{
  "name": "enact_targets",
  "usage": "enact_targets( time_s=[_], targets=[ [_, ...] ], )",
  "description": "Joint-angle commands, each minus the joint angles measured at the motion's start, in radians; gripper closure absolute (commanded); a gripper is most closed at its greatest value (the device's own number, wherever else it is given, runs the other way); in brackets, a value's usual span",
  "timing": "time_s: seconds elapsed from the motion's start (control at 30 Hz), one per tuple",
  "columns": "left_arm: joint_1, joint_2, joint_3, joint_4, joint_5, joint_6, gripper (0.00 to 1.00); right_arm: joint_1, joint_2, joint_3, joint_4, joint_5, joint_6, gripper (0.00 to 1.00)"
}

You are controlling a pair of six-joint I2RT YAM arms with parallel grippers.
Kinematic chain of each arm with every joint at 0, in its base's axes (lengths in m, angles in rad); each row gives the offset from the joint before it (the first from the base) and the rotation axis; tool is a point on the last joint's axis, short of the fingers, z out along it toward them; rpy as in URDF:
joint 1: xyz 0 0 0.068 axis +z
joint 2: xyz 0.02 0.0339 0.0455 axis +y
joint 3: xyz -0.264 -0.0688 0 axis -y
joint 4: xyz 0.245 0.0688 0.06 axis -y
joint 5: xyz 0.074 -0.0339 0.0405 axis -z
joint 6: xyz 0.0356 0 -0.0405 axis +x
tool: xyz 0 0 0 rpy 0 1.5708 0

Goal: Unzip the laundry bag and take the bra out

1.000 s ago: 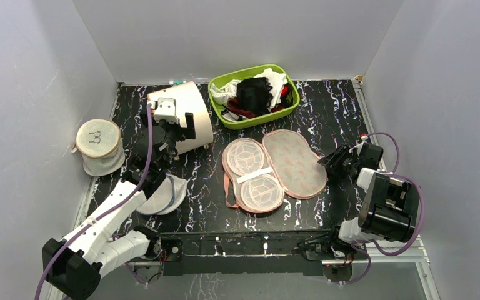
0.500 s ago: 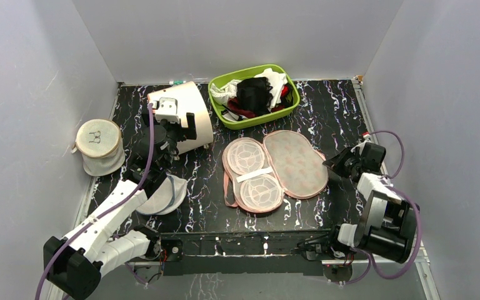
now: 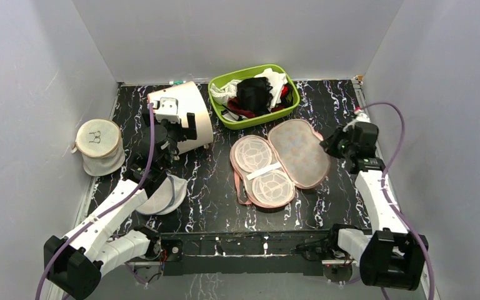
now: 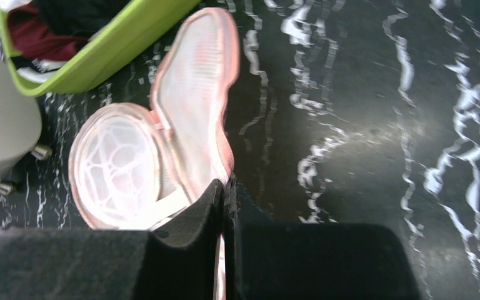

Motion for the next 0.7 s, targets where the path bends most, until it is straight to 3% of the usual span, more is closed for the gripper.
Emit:
enact_targets(
  time_s=[0.0, 0.37, 0.67],
  targets=[
    [-0.001, -0.008, 0.041, 0.008, 0.01, -0.007, 0.02, 0.225, -0.026, 0.113, -0.062, 0.214, -0.02, 1.0],
    [-0.001, 0.001, 0.04, 0.011, 0.007, -0.004, 0.02, 0.781, 0.075, 0.232, -0.148, 0.628, 0.007, 1.0],
    [-0.001, 0.013, 0.042, 0.01, 0.009, -0.004, 0.02, 1.082, 0.23, 0.259, -0.112, 0.701, 0.036, 1.0]
  ],
)
